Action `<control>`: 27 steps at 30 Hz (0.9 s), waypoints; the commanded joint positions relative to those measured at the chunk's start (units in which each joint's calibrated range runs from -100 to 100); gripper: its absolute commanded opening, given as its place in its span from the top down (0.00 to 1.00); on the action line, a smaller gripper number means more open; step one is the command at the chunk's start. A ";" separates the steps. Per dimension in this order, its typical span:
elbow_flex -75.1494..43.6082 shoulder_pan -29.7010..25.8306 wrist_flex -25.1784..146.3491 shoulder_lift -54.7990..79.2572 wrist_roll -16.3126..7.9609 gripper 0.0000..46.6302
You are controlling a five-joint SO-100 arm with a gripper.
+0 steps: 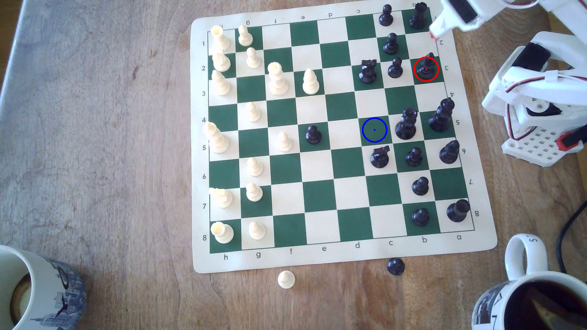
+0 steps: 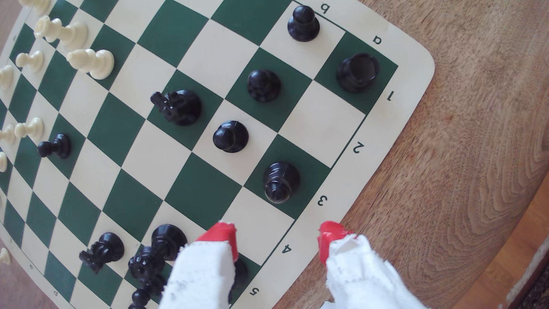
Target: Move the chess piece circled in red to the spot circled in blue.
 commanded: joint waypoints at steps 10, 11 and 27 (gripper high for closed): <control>8.98 0.27 -9.28 5.67 0.78 0.68; 9.71 0.27 -9.53 6.01 0.63 0.68; 15.78 -1.06 -14.44 12.63 0.73 0.66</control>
